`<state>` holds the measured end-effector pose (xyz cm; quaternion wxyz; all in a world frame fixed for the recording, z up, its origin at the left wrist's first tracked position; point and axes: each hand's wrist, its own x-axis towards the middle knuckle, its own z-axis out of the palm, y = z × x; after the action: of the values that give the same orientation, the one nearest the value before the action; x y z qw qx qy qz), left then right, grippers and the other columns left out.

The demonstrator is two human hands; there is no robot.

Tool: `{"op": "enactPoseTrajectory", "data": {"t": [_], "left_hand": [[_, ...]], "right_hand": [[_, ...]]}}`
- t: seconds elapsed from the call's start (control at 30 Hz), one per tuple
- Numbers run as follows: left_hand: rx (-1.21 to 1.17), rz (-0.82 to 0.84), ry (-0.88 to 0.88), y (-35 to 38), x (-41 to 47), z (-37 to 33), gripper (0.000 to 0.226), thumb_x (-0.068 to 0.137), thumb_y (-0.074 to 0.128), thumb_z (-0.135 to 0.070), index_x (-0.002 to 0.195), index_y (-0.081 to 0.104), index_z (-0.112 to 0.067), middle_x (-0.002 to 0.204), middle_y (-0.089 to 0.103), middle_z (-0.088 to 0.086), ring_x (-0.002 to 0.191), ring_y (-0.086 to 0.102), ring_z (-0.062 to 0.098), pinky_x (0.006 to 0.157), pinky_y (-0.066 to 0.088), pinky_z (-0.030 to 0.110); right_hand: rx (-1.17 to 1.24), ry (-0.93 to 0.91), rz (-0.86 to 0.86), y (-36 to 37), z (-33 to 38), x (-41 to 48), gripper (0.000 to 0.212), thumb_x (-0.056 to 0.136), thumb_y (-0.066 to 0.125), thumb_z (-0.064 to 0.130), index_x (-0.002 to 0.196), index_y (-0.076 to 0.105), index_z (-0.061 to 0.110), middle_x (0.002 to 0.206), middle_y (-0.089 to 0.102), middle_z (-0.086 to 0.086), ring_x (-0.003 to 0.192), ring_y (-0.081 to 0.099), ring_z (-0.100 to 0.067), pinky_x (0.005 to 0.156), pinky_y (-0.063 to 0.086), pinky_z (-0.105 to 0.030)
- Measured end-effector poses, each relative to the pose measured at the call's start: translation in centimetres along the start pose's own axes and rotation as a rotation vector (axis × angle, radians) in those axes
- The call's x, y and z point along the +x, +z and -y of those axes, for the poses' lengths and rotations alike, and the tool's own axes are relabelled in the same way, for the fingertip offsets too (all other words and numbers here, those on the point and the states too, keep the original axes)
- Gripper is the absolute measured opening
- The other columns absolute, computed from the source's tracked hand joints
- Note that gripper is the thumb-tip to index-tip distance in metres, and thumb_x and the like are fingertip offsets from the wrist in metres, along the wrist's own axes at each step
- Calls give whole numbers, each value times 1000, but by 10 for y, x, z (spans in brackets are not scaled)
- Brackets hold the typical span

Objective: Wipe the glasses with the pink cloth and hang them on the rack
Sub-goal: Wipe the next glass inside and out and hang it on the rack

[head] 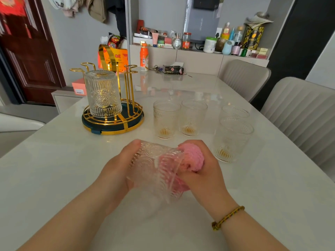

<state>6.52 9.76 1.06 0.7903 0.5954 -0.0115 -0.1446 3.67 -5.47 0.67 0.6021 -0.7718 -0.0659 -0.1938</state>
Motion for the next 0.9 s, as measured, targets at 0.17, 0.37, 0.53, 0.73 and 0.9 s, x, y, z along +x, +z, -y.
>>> {"op": "enactPoseTrajectory", "data": {"t": [0.17,0.37,0.53,0.73,0.9], "left_hand": [[22,-155,255,5,0,2,18,74,57,-46,75,71,-35,74,71,-19,87,62,8,74,45,32],[180,-107,399,-6,0,9,52,50,48,-63,97,60,-45,97,68,-21,97,61,-4,83,46,25],[6,95,-21,-4,1,-1,60,59,43,-67,102,62,-30,104,69,-6,96,64,11,76,50,32],[60,-75,121,0,-1,2,26,84,50,-42,76,70,-26,78,71,-6,85,61,14,75,45,33],[232,-188,543,-3,-4,6,27,73,45,-52,88,60,-36,78,65,-32,78,60,-10,68,46,12]], "right_hand": [[306,384,53,11,-4,0,23,66,75,20,86,65,19,79,71,9,75,66,-12,63,55,-24],[573,624,201,13,-6,-4,39,74,70,31,105,65,8,101,71,-13,90,68,-27,77,56,-35],[129,182,-61,-3,9,-2,22,69,73,8,85,62,19,75,69,12,70,62,4,61,48,-10],[44,69,-61,1,8,-3,30,54,74,18,74,54,28,67,62,24,60,57,6,53,42,-6],[601,603,271,12,1,-4,27,73,69,27,96,67,13,80,71,-5,64,67,-12,54,54,-23]]}}
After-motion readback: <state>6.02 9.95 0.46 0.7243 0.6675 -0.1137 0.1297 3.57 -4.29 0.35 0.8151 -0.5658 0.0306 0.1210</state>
